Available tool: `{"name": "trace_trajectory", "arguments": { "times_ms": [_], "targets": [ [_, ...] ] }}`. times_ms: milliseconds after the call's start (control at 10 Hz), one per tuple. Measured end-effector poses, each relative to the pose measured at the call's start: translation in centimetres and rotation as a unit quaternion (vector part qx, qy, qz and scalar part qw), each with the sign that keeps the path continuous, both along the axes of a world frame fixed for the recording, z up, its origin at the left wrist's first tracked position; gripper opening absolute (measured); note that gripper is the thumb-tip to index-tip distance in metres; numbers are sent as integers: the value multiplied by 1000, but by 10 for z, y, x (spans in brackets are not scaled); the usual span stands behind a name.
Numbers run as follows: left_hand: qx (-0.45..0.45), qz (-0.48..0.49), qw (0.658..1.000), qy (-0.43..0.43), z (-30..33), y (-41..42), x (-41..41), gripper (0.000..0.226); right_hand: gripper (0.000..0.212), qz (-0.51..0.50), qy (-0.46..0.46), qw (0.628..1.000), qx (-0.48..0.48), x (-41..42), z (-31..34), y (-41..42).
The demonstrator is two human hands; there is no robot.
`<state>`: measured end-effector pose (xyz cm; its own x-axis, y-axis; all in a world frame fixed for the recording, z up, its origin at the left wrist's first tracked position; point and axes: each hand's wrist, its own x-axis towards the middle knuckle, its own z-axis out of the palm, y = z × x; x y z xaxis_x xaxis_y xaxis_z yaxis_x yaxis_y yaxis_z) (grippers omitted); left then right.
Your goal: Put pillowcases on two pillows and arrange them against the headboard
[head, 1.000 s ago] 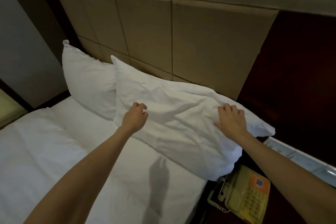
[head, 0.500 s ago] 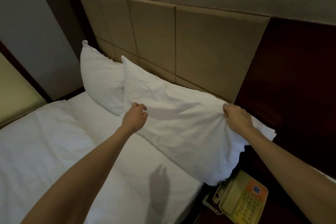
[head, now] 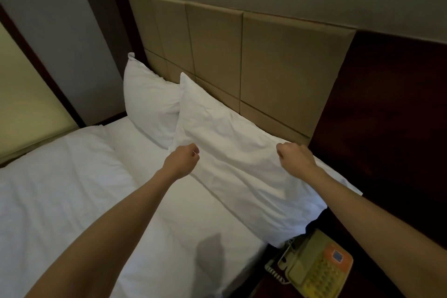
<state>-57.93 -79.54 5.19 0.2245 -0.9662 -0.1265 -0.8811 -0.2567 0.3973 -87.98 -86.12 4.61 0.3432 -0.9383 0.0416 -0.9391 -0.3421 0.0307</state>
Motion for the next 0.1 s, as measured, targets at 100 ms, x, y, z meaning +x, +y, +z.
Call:
{"name": "trace_trajectory", "arguments": {
  "times_ms": [100],
  "targets": [
    [-26, 18, 999, 33, 10, 7, 10, 32, 12, 37, -29, 999, -11, 20, 6, 0]
  ]
}}
